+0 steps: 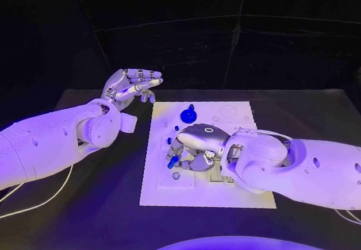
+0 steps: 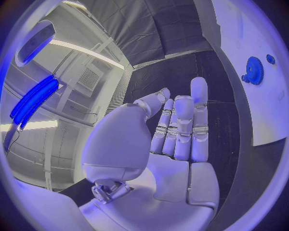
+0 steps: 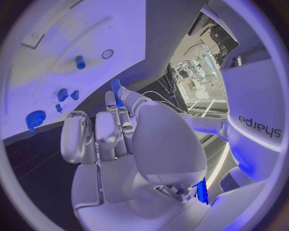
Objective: Assemble the parts on the task board
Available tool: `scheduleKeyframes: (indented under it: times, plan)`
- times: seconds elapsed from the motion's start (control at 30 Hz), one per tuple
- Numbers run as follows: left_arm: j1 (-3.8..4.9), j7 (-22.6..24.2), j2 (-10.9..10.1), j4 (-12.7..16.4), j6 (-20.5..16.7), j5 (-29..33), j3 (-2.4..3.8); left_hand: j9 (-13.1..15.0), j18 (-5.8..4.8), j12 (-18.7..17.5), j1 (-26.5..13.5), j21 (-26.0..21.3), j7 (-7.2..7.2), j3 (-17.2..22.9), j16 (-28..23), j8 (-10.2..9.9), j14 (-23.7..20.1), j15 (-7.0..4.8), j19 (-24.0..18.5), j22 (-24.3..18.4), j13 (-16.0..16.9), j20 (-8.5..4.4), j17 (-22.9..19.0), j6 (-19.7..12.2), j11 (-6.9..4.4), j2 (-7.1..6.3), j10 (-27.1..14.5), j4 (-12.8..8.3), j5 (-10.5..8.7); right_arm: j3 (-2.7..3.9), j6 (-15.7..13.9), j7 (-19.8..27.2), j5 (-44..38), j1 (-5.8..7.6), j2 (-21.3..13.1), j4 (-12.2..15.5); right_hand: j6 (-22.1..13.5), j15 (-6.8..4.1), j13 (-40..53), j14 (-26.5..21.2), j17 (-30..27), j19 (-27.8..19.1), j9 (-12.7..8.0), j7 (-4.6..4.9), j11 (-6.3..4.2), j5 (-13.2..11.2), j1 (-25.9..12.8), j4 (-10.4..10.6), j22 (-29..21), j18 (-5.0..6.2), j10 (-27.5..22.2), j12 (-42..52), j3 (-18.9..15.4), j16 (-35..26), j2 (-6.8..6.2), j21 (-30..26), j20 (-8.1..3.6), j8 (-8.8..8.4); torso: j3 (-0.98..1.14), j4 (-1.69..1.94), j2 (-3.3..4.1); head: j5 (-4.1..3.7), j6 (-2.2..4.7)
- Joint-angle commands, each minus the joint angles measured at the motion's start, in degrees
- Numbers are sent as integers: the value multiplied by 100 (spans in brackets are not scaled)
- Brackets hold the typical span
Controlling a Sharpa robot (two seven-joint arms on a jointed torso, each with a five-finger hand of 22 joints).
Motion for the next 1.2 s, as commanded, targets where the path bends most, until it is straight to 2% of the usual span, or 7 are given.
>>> scheduleKeyframes:
  times: [0.03,0.3,0.5,1.0,1.2]
  plan:
    - [7,22,7,5,73,25,5,-6,38,27,-9,-6,21,-25,-28,5,-46,3,-42,-7,-3,-4,-6,1,16,68,-15,-1,9,-6,284,230,-95,-47,93,-109,-21,29,-9,45,-5,-23,-7,11,19,4,4,3,27,-56,-17,-21,40,34,-18,-9,35,-34,2,-10,7,49,-23]
    - [8,22,8,9,74,25,5,-5,39,34,-3,-13,20,-31,-27,6,-49,2,-41,-13,-2,-4,-11,1,16,79,-16,-8,5,-40,564,132,-262,-103,201,-259,-26,32,-9,44,-10,-29,-8,14,22,5,0,2,20,-55,-20,-27,41,32,-19,-13,37,-38,7,-12,3,71,-52]
    - [8,20,13,0,78,25,5,-5,39,34,-3,-13,20,-31,-27,6,-49,2,-41,-13,-2,-4,-11,1,16,79,-16,-8,5,-55,653,7,-421,-111,211,-311,-26,34,-9,43,-13,-29,-8,15,24,4,-6,3,22,-55,-18,-31,41,32,-20,-12,39,-39,13,-12,2,75,-65]
    - [7,14,26,-20,88,25,5,-5,39,34,-3,-13,20,-31,-27,6,-49,2,-41,-13,-2,-4,-11,1,16,79,-16,-8,5,-60,838,-230,-695,-115,217,-346,-15,36,-5,40,-20,-31,-6,13,22,5,-17,2,21,-54,-4,-32,39,30,-22,-13,43,-36,9,-4,5,53,-78]
    - [7,13,26,-19,91,25,5,-5,39,34,-3,-13,20,-31,-27,6,-49,2,-41,-13,-2,-4,-11,1,16,79,-16,-8,5,-61,956,-247,-704,-136,253,-376,-4,36,-1,38,-29,-35,-4,10,19,-1,-29,-3,19,-53,12,-34,33,27,-34,-15,46,-32,9,-15,4,79,-97]
